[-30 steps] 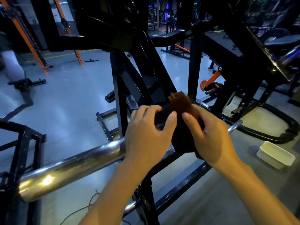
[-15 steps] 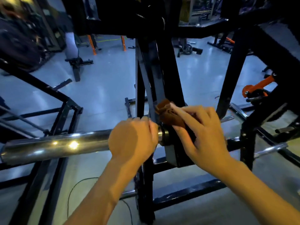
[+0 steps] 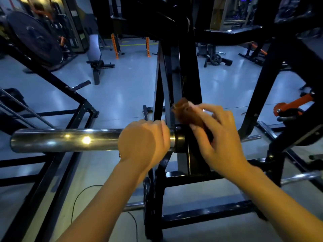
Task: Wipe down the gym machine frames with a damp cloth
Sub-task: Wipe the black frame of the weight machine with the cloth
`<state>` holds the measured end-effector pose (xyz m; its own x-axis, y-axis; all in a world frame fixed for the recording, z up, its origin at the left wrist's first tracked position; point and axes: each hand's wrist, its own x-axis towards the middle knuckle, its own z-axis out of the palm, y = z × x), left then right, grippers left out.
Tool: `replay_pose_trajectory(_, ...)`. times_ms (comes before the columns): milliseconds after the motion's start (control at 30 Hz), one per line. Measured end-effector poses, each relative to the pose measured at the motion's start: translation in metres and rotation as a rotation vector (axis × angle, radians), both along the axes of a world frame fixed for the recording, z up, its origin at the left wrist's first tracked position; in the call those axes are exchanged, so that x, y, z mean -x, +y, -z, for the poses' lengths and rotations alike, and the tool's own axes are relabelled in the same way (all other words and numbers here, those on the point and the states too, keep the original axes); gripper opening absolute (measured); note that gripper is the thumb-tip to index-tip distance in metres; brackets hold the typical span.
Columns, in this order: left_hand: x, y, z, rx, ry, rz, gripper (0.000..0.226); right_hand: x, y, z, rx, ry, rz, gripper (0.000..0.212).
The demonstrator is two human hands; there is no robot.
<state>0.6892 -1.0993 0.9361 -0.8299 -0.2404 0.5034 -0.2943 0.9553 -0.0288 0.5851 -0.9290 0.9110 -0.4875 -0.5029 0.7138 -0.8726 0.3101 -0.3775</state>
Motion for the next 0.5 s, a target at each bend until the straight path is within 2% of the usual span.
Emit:
replay_pose_trajectory(133,-0.003,-0.005,0.000,0.073,-0.050,0.028,0.033,0.010,-0.032,-0.021,0.014,-0.004,0.068,0.049)
replay_pose_trajectory(167,-0.007,-0.009,-0.002,0.051,-0.058,0.024,0.037,0.004,-0.029,-0.017,-0.027,0.034,0.047,0.050)
replay_pose_trajectory(233,-0.017,-0.021,-0.010,-0.024,-0.098,-0.112,0.058,-0.013,-0.011,-0.001,-0.084,0.085,-0.034,0.052)
replay_pose_trajectory(300,-0.022,-0.035,-0.017,-0.026,-0.156,-0.230,0.064,-0.017,0.004,0.008,-0.092,0.116,-0.107,0.051)
replay_pose_trajectory(400,-0.025,-0.034,-0.015,0.029,-0.174,-0.232,0.044,0.001,-0.004,-0.001,-0.045,0.097,-0.086,0.049)
replay_pose_trajectory(500,-0.026,-0.027,-0.016,0.216,-0.273,-0.203,0.028,0.006,-0.020,-0.010,0.000,0.071,0.000,0.049)
